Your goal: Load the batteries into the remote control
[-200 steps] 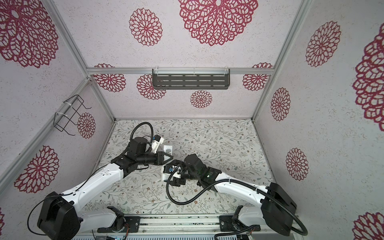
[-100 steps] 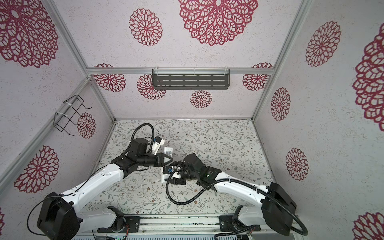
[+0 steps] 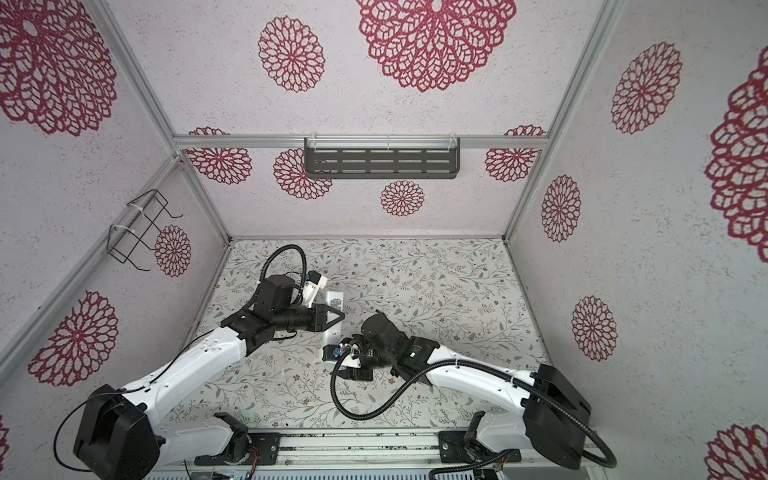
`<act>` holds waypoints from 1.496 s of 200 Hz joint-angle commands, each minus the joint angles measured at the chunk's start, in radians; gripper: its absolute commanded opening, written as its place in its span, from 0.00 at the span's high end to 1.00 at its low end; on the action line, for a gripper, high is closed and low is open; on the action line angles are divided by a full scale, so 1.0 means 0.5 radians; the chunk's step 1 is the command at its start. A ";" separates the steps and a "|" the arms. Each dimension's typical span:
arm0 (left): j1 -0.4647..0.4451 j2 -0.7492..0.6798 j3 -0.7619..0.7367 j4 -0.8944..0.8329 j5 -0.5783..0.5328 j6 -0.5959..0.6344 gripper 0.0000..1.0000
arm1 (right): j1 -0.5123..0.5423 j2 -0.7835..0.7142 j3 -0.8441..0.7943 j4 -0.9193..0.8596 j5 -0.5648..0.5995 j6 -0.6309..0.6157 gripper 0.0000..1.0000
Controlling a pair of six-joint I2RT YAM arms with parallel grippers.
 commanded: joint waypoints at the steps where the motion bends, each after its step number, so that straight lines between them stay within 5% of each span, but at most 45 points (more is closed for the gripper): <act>1: 0.003 -0.058 0.017 0.092 -0.020 0.042 0.98 | 0.011 -0.006 0.029 -0.082 -0.052 -0.028 0.49; 38: 0.001 -0.055 0.010 0.091 -0.018 0.052 0.98 | 0.016 -0.072 -0.007 -0.009 -0.002 -0.014 0.47; 66: 0.003 -0.039 0.020 0.043 0.066 0.082 0.98 | 0.014 -0.179 -0.046 0.047 0.080 -0.020 0.27; 94: 0.001 -0.030 0.011 0.045 0.220 0.069 0.98 | 0.016 -0.239 -0.045 0.043 0.129 -0.041 0.19; 199: -0.014 -0.002 -0.036 0.120 0.433 0.005 0.97 | 0.019 -0.276 -0.067 0.153 0.340 -0.045 0.13; 299: -0.018 -0.011 -0.036 0.132 0.434 0.002 0.97 | 0.018 -0.184 -0.025 0.059 0.214 -0.042 0.13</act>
